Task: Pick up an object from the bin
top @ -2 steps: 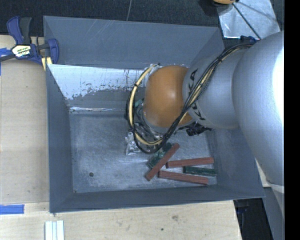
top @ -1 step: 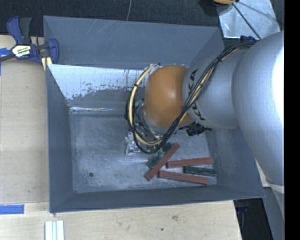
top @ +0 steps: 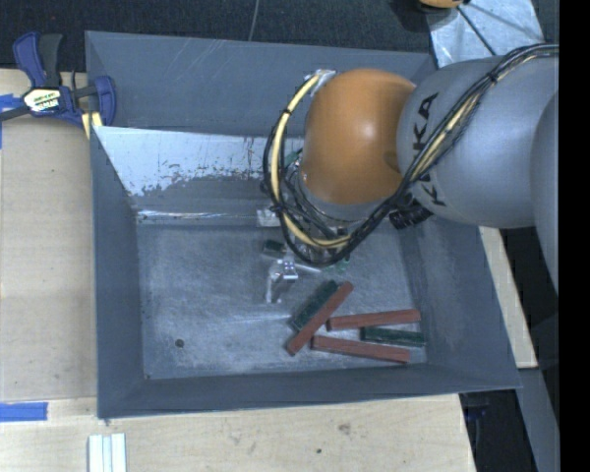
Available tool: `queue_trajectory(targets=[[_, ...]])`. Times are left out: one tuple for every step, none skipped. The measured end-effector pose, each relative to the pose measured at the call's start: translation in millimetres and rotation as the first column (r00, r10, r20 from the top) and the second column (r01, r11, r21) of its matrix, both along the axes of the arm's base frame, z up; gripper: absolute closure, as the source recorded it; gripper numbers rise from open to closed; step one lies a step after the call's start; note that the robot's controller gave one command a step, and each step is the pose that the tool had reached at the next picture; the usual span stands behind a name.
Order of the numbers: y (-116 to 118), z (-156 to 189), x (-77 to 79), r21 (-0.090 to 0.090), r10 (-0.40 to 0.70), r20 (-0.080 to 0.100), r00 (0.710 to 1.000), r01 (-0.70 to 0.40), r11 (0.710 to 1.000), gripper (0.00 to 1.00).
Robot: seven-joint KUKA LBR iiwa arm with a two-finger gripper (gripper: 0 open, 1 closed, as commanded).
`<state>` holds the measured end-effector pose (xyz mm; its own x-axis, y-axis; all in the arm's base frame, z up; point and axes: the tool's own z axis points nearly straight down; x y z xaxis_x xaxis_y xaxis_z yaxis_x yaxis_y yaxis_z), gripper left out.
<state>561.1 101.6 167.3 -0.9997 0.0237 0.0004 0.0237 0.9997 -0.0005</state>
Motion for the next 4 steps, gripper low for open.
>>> queue_trajectory(targets=[[0.2,15.8,2.4,0.0,0.005,0.0,1.0,-0.005,1.0,0.0],[-63.2,-60.1,-6.3,0.001,-0.048,0.003,0.999,0.048,0.999,1.0],[-63.1,-60.1,-6.2,0.001,-0.048,0.003,0.999,0.048,0.999,0.0],[-63.1,-60.1,-6.2,0.001,-0.049,0.003,0.999,0.049,0.999,0.0]])
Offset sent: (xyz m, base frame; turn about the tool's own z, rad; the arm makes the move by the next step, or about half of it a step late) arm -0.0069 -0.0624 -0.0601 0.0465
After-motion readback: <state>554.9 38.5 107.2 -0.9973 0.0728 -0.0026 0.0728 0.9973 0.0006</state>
